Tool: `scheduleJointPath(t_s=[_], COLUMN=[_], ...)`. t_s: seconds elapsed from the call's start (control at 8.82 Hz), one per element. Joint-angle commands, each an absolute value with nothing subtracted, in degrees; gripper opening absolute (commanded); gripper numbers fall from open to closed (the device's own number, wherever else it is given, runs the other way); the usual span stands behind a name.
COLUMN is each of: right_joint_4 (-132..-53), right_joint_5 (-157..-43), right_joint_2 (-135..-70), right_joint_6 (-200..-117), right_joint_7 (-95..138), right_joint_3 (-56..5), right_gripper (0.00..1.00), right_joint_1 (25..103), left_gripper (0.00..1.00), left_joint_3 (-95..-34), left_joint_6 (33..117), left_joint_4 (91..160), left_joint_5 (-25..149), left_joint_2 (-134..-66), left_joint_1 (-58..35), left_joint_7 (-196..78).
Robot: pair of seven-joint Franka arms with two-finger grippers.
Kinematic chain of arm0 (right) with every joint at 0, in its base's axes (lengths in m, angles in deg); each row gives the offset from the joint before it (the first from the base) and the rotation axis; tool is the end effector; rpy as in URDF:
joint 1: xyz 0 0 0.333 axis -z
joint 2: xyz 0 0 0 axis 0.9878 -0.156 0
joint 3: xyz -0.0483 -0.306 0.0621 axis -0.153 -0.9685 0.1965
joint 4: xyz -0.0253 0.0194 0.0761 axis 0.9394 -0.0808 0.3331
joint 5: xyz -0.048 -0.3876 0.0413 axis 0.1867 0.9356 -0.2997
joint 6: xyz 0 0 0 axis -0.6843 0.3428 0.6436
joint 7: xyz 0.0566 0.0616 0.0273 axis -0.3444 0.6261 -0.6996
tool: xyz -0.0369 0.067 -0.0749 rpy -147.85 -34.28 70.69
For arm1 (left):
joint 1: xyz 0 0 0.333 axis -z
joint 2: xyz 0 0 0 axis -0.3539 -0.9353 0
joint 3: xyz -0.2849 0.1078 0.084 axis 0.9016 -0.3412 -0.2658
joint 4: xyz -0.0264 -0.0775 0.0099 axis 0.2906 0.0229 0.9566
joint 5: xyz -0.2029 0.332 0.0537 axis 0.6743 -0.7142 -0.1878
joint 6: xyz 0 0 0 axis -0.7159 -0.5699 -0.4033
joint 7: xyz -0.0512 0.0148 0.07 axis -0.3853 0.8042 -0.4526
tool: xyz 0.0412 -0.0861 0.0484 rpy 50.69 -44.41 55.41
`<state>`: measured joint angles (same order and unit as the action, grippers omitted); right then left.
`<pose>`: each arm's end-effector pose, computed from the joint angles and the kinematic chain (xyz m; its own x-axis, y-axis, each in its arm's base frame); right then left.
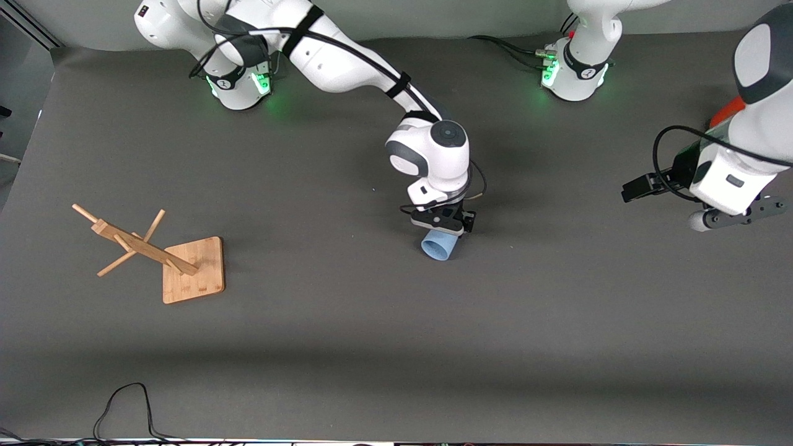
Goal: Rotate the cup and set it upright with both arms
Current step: 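Carry the blue cup to the table middle with the right gripper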
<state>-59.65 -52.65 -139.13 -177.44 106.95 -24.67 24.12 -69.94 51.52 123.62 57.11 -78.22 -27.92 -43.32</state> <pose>0.4621 0.6225 0.1621 0.9159 -0.3287 0.2302 -0.3181 -0.9444 -0.0828 0.5624 -0.0614 0.5289 0.9445 0.2804 -0.1715 0.2892 -0.9568 0.0287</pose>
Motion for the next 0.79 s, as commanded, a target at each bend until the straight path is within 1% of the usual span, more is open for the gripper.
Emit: scheduleJointPath(t_s=[0.0,0.11,0.23,0.45,0.68], right_joint_4=[-57.3,-57.5,-57.3,-57.6,-58.6], right_joint_5=[-51.4,-51.6,-51.7,-52.2,-54.6], right_joint_2=[-141.1,-140.5,-140.1,-135.8,-131.6], right_joint_6=[-176.9,-176.4,-174.1,-168.9,-164.5], right_joint_7=[105.0,104.5,103.9,101.9,98.8], right_joint_3=[-25.3,-25.3,-25.3,-25.2,-24.9], right_gripper=[0.99,1.0,1.0,1.0,1.0], right_joint_1=[23.6,23.4,23.5,23.9,24.0], left_gripper=[1.0,1.0,1.0,1.0,1.0], left_joint_3=[-70.6,-70.6,-70.1,-69.7,-69.7], left_joint_6=[48.3,48.2,48.3,47.9,47.6], left_joint_4=[122.8,122.6,122.3,118.1,115.7], left_joint_5=[57.4,57.3,57.4,58.2,58.2], left_joint_2=[-78.8,-79.2,-80.1,-85.2,-86.4], left_joint_1=[-28.3,-28.7,-27.9,-24.5,-21.8], left_joint_7=[-37.1,-33.9,-28.4,-17.9,-16.7])
